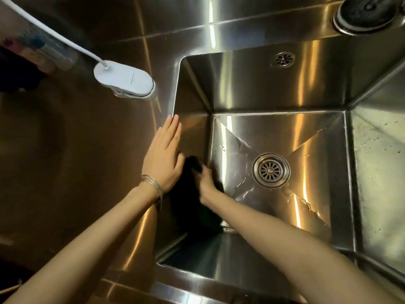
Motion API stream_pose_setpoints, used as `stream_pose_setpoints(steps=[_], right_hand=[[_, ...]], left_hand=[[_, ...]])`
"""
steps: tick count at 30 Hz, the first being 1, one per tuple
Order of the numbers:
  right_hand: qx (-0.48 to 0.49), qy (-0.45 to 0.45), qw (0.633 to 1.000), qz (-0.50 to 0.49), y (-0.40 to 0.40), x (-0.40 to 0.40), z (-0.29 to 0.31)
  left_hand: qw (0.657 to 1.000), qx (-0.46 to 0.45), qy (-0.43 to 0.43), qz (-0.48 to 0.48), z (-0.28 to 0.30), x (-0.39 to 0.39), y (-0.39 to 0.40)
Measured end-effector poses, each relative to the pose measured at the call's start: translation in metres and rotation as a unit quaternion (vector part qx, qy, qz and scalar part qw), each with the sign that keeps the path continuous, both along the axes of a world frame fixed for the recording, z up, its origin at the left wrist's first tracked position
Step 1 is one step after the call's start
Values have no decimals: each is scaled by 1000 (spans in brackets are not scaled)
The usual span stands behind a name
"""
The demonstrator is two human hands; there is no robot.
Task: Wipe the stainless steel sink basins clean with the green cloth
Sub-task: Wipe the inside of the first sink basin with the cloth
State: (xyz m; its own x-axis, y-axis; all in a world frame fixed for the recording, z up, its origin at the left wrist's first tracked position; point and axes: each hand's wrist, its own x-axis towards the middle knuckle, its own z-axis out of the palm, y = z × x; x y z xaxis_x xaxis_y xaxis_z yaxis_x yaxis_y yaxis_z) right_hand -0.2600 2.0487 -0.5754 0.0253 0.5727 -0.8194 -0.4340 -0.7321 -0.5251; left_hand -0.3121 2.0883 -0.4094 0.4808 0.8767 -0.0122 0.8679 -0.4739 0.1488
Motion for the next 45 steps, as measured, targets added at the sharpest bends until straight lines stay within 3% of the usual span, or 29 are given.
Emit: stream_pose_setpoints(steps=[1,4,8,11,14,16,24,27,29,31,36,39,42,44,45], right_hand=[[42,28,999,-18,24,11,4],[166,-21,986,-18,91,36,37],[240,-79,966,-60,150,54,55],[190,-153,969,-25,152,49,10],[62,-137,988,29,150,41,-24],[38,-120,991,42,155,42,-25],[336,-123,930,-85,186,71,113],[298,-129,941,-97,178,74,107],[240,-74,958,-142,177,80,104],[220,-41,951,-214,180,92,109],[312,-207,906,-199,166,128,117],[245,-200,893,-320,144,173,110],[170,-225,848,-449,132,226,108],[158,-283,825,-464,135,234,110],[158,-314,831,-431,138,227,110]], left_hand=[[1000,-2,-4,-1,0,-1,1],[1000,-3,-16,-5,1,-2,4],[1000,3,-3,-1,1,-1,0],[1000,2,-7,3,-1,-2,-1],[1000,8,-20,-5,0,-1,2],[1000,6,-23,-6,2,0,4],[1000,1,3,-3,1,-1,6],[1000,-1,3,-4,0,-4,4],[1000,-1,-1,-7,0,-4,4],[1000,-1,-4,-13,0,-5,6],[1000,2,-4,-16,-1,-6,7],[1000,-1,-3,-19,-2,-8,9],[1000,3,-3,-23,-3,-8,10],[1000,4,-7,-26,-4,-7,10],[1000,4,-8,-25,-5,-7,10]])
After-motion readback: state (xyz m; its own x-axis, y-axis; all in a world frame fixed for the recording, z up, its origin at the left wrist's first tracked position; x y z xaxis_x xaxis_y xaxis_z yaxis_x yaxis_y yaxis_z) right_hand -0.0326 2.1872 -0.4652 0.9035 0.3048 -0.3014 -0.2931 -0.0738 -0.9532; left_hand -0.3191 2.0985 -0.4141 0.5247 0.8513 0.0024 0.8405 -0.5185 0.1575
